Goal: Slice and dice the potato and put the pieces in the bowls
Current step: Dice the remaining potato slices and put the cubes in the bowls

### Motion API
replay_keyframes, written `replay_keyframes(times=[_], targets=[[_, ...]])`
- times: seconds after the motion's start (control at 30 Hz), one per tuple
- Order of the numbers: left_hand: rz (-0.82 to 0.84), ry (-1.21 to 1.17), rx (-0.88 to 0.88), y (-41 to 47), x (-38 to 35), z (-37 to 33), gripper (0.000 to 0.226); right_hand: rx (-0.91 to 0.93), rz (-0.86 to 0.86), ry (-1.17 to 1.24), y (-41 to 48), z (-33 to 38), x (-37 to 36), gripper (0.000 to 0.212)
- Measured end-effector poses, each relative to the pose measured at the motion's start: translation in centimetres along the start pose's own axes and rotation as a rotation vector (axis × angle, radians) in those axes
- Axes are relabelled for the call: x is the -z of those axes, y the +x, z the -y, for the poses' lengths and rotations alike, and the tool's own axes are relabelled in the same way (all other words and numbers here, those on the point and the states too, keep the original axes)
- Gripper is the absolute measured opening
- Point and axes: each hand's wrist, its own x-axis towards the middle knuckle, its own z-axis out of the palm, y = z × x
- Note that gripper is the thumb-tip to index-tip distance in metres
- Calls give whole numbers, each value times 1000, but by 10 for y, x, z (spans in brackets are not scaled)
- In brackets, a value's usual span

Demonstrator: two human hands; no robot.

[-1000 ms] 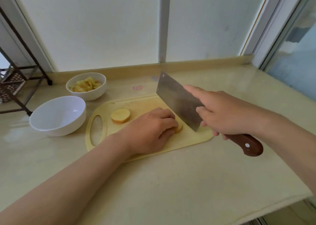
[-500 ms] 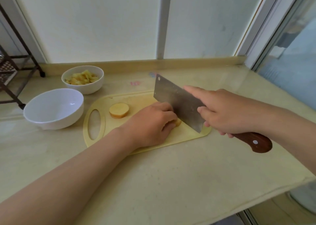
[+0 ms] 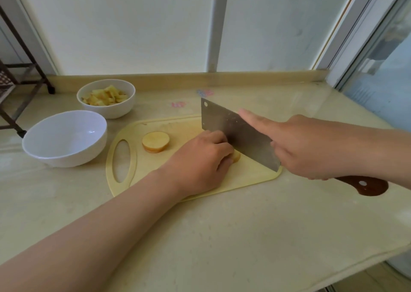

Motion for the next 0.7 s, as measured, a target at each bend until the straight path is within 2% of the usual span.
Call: replay_keyframes(times=[0.13,0.33,0.7], targets=[[-23,-6,5,0,-2,2,19,20,-46,12,12,9,-12,83],[-22,-19,6,-4,1,1,28,42,-173,300,51,18,-10,84],[-57,-34,12,-8,4,3,21,69,-215,356,15,10,-11,74]])
